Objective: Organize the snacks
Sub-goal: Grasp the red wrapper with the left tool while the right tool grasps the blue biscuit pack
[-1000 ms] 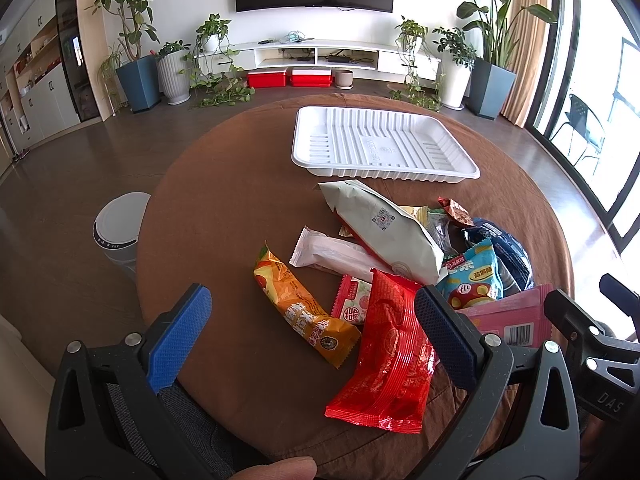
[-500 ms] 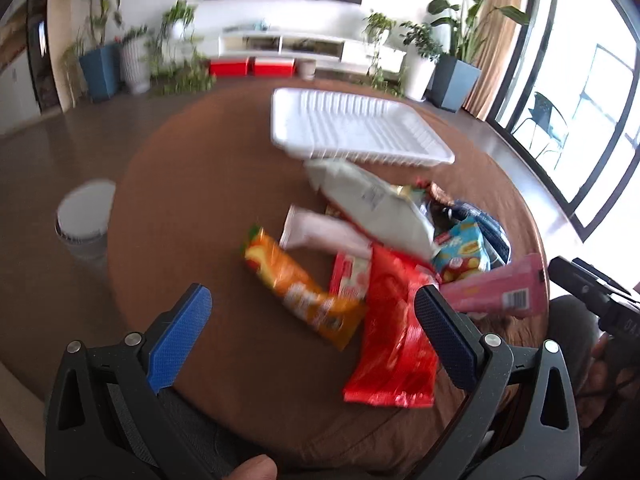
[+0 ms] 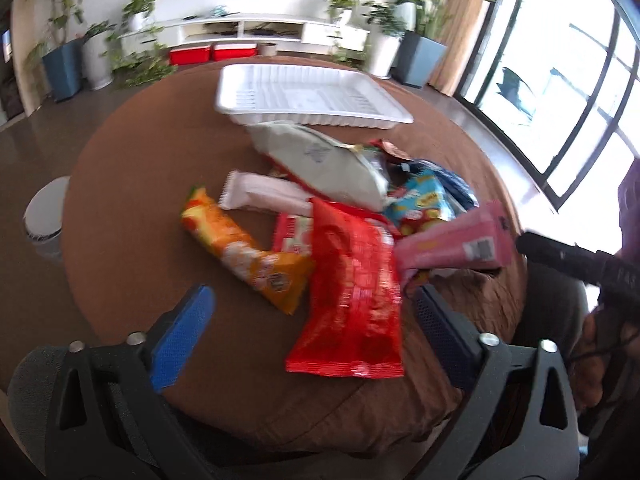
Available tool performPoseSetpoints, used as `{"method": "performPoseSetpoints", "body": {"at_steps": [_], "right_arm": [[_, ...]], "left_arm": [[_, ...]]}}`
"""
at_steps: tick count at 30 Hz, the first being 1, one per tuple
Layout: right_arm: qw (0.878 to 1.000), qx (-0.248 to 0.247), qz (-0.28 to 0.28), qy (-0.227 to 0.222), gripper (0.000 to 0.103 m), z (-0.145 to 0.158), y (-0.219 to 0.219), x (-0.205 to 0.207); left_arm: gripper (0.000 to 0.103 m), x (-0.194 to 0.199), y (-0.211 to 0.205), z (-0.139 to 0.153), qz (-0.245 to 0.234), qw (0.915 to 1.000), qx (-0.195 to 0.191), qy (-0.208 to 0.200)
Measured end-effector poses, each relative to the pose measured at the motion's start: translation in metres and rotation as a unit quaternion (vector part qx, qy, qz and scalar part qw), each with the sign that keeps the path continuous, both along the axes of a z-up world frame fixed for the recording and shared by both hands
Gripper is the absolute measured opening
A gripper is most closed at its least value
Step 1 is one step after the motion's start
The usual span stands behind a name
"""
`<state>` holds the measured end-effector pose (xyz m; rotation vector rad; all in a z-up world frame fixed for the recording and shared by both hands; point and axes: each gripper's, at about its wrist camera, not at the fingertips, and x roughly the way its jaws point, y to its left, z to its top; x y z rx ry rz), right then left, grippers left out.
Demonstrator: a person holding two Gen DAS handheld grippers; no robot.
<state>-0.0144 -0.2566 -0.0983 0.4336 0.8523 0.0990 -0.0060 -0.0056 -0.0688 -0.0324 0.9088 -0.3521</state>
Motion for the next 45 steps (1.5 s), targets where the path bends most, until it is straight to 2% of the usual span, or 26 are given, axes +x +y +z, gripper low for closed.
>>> {"method": "performPoseSetpoints", "body": {"at_steps": [3,6,12,17,22,24,32,45], "right_arm": [[0.999,-0.010,-0.011,-0.029,0.085,0.011,0.000,-0.005],[0.999,-0.022,-0.011,-0.044,0.085,0.020,-0.002,-0.007],[0.999,-0.024,0.001,-0.038,0.084,0.019,0.001,-0.006],[0.999,-0.030,0.008,-0.034,0.083,0.015,0.003,0.002],[0.999,-0.030,0.004,-0.028,0.082,0.011,0.001,0.007],[0.999,-0.030,0.007,-0.026,0.082,0.010,0.002,0.007],[0.999,-0.039,0.017,-0.028,0.078,0.008,0.009,0.009],[0.999,-0.041,0.001,-0.025,0.078,0.009,0.004,0.014]], "left_arm": [[0.061,0.000,-0.015,-0.001,-0.025,0.9997,0.005,0.005],[0.055,0.002,-0.028,-0.006,-0.041,0.9990,0.018,0.008],[0.054,0.003,-0.045,-0.005,-0.053,0.9972,0.053,0.005],[0.054,0.017,-0.052,-0.021,-0.052,0.9948,0.080,0.036],[0.054,0.024,-0.058,-0.029,-0.058,0.9928,0.097,0.040],[0.045,0.029,-0.056,-0.030,-0.056,0.9934,0.089,0.045],[0.032,0.036,-0.044,-0.030,-0.060,0.9958,0.047,0.052],[0.030,0.035,-0.022,-0.024,-0.059,0.9969,-0.019,0.049]]}}
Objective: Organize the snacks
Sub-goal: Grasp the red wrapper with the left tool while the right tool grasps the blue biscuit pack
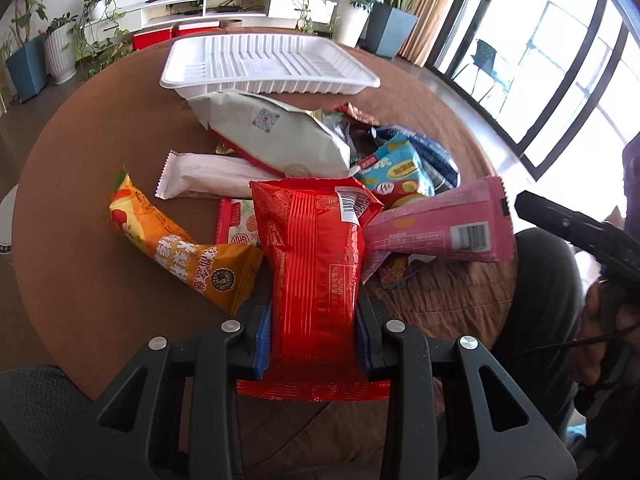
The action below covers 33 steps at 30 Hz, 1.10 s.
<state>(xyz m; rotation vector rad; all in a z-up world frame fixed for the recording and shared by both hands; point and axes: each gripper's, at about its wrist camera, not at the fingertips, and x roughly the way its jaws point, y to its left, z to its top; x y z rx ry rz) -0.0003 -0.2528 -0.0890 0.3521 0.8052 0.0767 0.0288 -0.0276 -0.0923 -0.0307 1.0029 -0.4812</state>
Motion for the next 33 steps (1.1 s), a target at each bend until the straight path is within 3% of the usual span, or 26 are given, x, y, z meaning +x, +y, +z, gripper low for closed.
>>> {"method": "performPoseSetpoints", "body": {"at_steps": [7,14,16,23,31,33], "right_arm": [[0.999,-0.046,0.001,-0.009,0.078,0.010,-0.017,0.024],[0.992,-0.086,0.078,0.040,0.073,-0.004,-0.019,0.076],[0.988,-0.097,0.104,0.066,0.066,-0.013,-0.015,0.094],[0.980,-0.110,0.140,0.089,0.064,-0.029,-0.003,0.122],[0.976,-0.112,0.146,0.114,0.057,-0.041,0.000,0.137],[0.976,-0.108,0.148,0.117,0.051,-0.043,0.000,0.138]], "left_arm": [[0.030,-0.009,0.010,0.010,-0.010,0.9989,-0.042,-0.020],[0.030,-0.013,0.028,0.011,0.004,0.9971,-0.072,-0.023],[0.030,-0.017,0.031,0.014,0.006,0.9968,-0.075,-0.027],[0.030,-0.021,0.041,0.015,0.018,0.9959,-0.083,-0.031],[0.030,-0.021,0.047,0.018,0.030,0.9961,-0.076,-0.033],[0.030,-0.022,0.047,0.018,0.031,0.9963,-0.073,-0.034]]}}
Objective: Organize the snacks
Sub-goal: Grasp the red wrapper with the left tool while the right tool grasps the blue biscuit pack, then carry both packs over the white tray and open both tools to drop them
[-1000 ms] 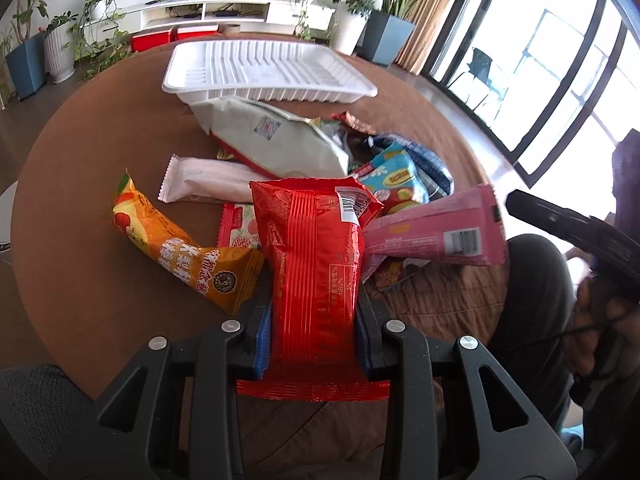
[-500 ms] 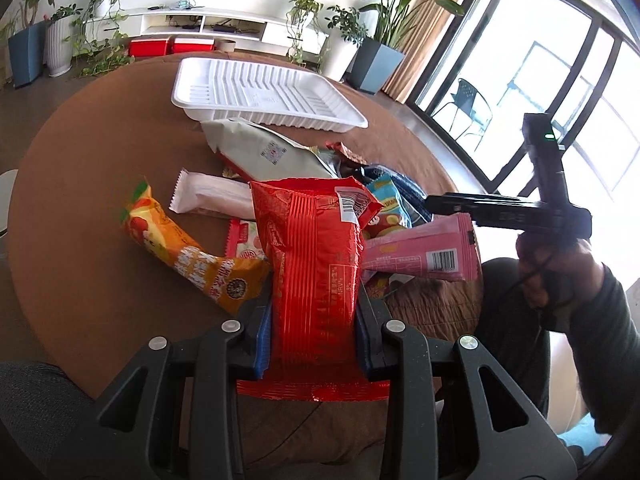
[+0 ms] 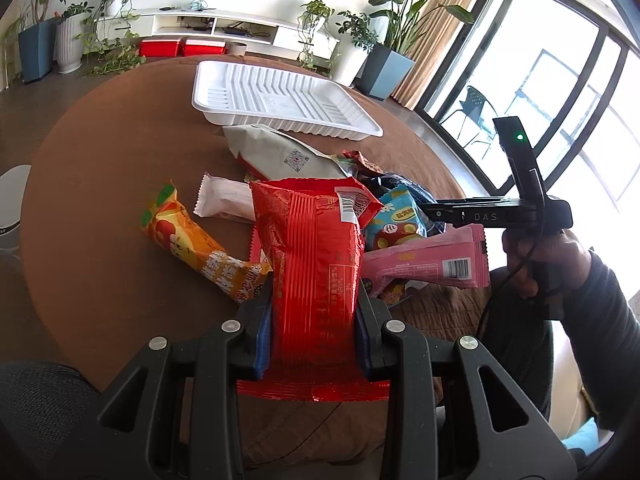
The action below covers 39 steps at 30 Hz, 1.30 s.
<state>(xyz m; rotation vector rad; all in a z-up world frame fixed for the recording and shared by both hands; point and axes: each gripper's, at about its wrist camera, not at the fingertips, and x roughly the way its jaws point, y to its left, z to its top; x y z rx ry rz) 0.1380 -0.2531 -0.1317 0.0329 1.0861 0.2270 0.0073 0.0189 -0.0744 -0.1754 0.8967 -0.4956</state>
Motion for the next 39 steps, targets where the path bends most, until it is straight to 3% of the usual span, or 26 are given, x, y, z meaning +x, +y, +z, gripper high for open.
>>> {"method": "performPoseSetpoints", "body": {"at_steps": [2,7,17,28,32,39], "right_arm": [[1.000,0.007,0.001,0.006,0.040,-0.002,-0.001,0.001],[1.000,0.022,0.008,0.011,0.030,-0.007,0.001,0.004],[0.999,0.052,0.000,0.001,0.028,-0.006,-0.008,-0.005],[0.994,0.095,-0.053,-0.023,0.028,0.002,-0.036,-0.014],[0.990,0.103,-0.087,-0.031,0.028,0.008,-0.058,-0.007],[0.975,0.122,-0.170,-0.068,0.028,0.041,-0.106,0.023]], "left_arm": [[0.030,0.000,0.000,0.000,0.003,1.0000,0.002,-0.001],[0.030,-0.001,0.001,0.003,0.010,0.9999,0.004,-0.002],[0.030,-0.001,0.005,0.007,0.018,0.9998,0.004,-0.004],[0.030,0.005,0.022,0.020,0.042,0.9990,0.001,-0.012],[0.030,0.026,0.041,0.036,0.058,0.9980,-0.010,-0.020],[0.030,0.089,0.064,0.077,0.075,0.9950,0.032,-0.057]]}}
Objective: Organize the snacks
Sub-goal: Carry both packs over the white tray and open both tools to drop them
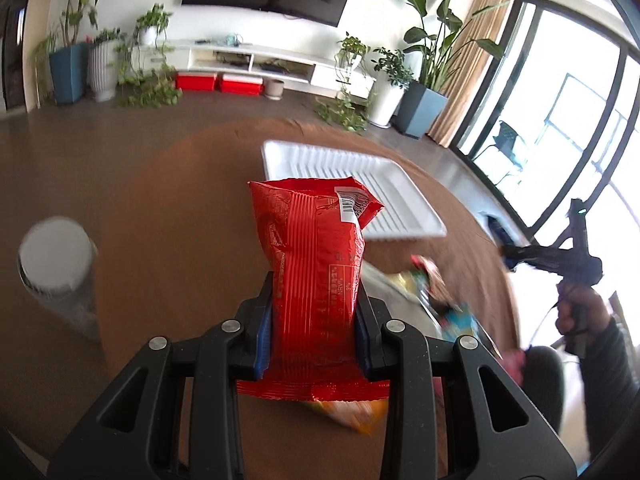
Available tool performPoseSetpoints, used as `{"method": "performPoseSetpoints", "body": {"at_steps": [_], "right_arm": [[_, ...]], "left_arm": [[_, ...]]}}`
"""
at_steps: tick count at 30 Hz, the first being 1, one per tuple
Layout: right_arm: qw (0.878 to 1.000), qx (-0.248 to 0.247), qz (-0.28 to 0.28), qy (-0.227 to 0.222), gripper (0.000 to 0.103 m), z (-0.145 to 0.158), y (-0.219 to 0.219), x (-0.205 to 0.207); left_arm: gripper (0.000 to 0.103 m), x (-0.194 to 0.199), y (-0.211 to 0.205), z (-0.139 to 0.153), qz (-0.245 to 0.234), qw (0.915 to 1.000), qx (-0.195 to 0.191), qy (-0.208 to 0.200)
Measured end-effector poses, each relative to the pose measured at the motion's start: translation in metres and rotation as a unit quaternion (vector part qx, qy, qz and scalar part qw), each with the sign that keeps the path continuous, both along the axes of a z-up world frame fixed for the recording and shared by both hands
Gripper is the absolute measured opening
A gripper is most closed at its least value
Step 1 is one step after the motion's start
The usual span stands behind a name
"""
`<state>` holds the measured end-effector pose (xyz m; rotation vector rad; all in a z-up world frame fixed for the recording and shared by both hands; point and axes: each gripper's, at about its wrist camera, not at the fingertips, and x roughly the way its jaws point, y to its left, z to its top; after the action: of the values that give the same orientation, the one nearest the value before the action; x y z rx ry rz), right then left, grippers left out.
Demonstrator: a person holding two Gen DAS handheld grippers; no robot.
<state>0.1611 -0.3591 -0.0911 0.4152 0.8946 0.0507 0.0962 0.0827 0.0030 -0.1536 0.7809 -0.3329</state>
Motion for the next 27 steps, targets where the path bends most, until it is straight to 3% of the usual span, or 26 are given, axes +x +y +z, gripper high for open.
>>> {"method": "performPoseSetpoints", "body": {"at_steps": [5,10,19,27], "right_arm": [[0.999,-0.013,0.019,-0.036,0.028,0.031,0.014,0.043],[0.996,-0.038,0.076,-0.037,0.028,0.039,0.057,0.097],[0.990,-0.078,0.115,0.021,0.028,0.001,0.102,0.176],[0.986,-0.105,0.121,0.047,0.028,-0.035,0.100,0.181]], "left_arm": [[0.030,0.064,-0.010,0.020,-0.014,0.9995,0.027,0.000],[0.030,0.126,-0.036,0.014,-0.032,0.9977,0.057,0.015],[0.030,0.210,-0.064,-0.044,-0.044,0.9904,0.108,0.074],[0.032,0.225,-0.093,-0.072,-0.063,0.9845,0.143,0.080]]}}
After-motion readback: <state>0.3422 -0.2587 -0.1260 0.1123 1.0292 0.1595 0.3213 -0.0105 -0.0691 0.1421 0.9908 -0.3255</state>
